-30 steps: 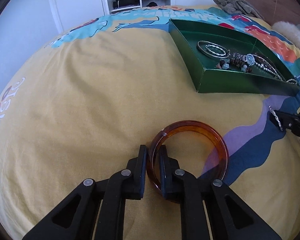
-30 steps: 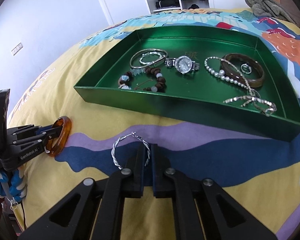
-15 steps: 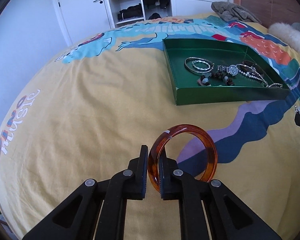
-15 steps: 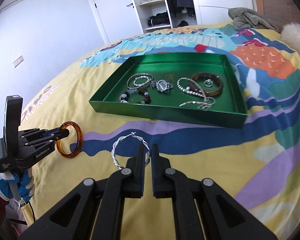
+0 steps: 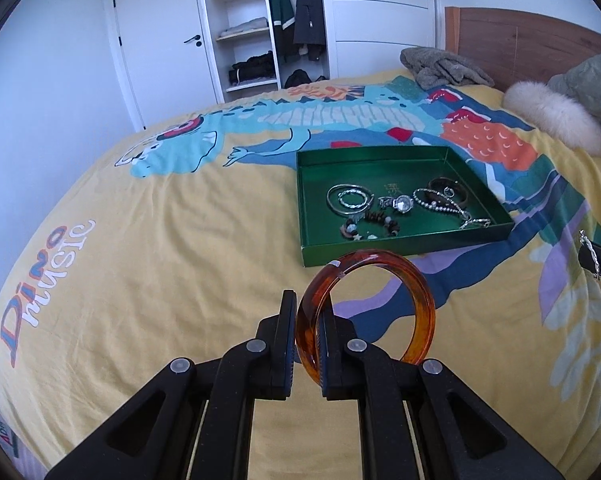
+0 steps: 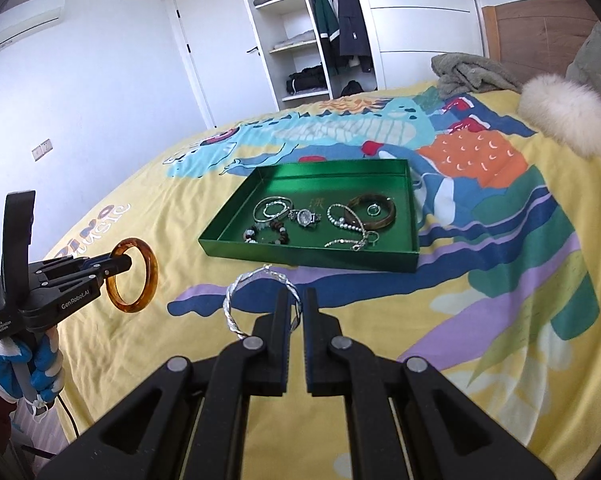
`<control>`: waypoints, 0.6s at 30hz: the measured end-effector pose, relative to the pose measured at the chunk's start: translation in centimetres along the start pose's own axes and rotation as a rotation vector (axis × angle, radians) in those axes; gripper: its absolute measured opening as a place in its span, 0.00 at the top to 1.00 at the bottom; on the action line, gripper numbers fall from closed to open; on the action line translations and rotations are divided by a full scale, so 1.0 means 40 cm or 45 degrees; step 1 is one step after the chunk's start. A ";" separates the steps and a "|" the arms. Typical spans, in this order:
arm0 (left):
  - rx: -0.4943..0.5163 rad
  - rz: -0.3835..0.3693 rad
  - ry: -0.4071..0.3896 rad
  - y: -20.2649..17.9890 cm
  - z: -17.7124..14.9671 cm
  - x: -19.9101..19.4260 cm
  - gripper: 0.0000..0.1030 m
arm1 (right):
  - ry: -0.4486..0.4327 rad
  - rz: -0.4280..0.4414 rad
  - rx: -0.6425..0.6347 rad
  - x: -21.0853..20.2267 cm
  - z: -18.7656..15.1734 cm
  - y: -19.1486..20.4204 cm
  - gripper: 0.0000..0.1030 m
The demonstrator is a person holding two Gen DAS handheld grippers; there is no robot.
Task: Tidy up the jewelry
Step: 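Carry the amber bangle and twisted hoop over the green tray and lower them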
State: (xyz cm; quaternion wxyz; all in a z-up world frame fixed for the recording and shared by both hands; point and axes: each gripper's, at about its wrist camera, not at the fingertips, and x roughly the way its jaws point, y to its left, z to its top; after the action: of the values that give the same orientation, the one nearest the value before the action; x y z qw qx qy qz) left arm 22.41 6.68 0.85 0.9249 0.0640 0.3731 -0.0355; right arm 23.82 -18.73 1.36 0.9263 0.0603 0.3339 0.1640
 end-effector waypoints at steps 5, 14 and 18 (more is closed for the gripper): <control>-0.015 -0.025 -0.034 -0.019 0.028 -0.038 0.91 | -0.051 -0.018 -0.006 -0.054 0.024 -0.011 0.96; -0.002 -0.059 -0.087 -0.049 0.125 -0.022 0.91 | -0.109 -0.081 -0.031 -0.070 0.124 -0.064 0.96; 0.004 -0.075 -0.077 -0.075 0.181 0.035 0.91 | -0.117 -0.108 -0.060 -0.039 0.183 -0.083 0.96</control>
State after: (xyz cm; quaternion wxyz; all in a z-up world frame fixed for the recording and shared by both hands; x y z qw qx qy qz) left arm 28.04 2.63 4.79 0.9342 0.0533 0.3467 -0.0651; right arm 28.22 -22.42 7.19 0.9479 0.0318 0.2895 0.1294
